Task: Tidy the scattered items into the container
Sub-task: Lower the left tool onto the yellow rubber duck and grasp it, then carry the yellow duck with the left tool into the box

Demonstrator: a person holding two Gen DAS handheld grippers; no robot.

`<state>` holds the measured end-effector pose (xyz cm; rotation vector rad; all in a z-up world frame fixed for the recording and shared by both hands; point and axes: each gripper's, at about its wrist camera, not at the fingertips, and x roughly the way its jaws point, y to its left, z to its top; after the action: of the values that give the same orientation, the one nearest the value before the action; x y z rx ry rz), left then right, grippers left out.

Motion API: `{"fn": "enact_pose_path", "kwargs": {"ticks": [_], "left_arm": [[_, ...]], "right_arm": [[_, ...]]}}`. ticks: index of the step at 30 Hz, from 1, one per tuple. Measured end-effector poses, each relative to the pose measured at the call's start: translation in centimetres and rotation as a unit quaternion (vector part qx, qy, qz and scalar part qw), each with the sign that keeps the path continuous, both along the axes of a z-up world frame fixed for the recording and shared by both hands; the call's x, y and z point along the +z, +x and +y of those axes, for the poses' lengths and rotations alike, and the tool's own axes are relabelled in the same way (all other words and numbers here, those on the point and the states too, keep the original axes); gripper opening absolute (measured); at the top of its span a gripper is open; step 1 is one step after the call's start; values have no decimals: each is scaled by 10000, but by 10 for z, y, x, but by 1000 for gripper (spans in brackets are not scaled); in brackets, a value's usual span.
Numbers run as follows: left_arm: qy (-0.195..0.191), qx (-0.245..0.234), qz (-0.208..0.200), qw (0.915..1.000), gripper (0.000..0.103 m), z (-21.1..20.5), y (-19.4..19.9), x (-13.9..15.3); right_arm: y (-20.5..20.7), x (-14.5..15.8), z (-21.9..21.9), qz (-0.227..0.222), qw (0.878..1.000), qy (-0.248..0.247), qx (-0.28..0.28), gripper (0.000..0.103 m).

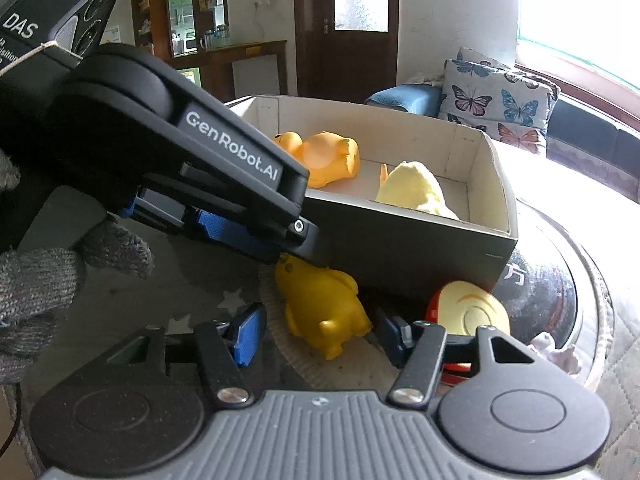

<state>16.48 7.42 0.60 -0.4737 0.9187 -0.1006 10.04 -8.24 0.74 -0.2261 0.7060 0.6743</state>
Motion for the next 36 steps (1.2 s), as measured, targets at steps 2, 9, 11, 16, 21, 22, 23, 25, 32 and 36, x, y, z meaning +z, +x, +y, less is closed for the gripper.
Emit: {"fn": "enact_pose_path", "kwargs": {"ticks": [2,9,11,16,21,22,23,25,32,36], "left_arm": [[-22,22,32,10000,41,0,1,-2],[-143,58,54,9999,41,1,1,-5],[-170,60,56,9998,41,2,1,-6],[-214,72,79,9997,41,3,1,-7],[-252,107,108,9996,42,4,3,-8],[-254,110,112,9996,42,4,3,-8],[-249,104,112,9996,42,3,3,-8],[-205,89,90,9997,41,2,2,-7],[-79,11,-142,9999,36,1,-9,6],[-95,-23,-330,9994,36,2,-14,20]], "right_arm": [[1,-1,1,11,10000,-19,8,55],[-2,-2,5,18,9999,-133,63,47],[-2,-2,5,19,9999,-151,73,47],[-2,-2,5,25,9998,-168,72,47],[-3,-2,6,12,9998,-210,66,47],[-3,-2,6,13,9997,-216,69,47],[-4,-3,6,14,9997,-229,76,47],[-6,-2,7,-22,9996,-280,95,45],[-21,5,4,-78,9996,-213,182,35],[-27,18,2,-244,9994,-170,201,35]]}}
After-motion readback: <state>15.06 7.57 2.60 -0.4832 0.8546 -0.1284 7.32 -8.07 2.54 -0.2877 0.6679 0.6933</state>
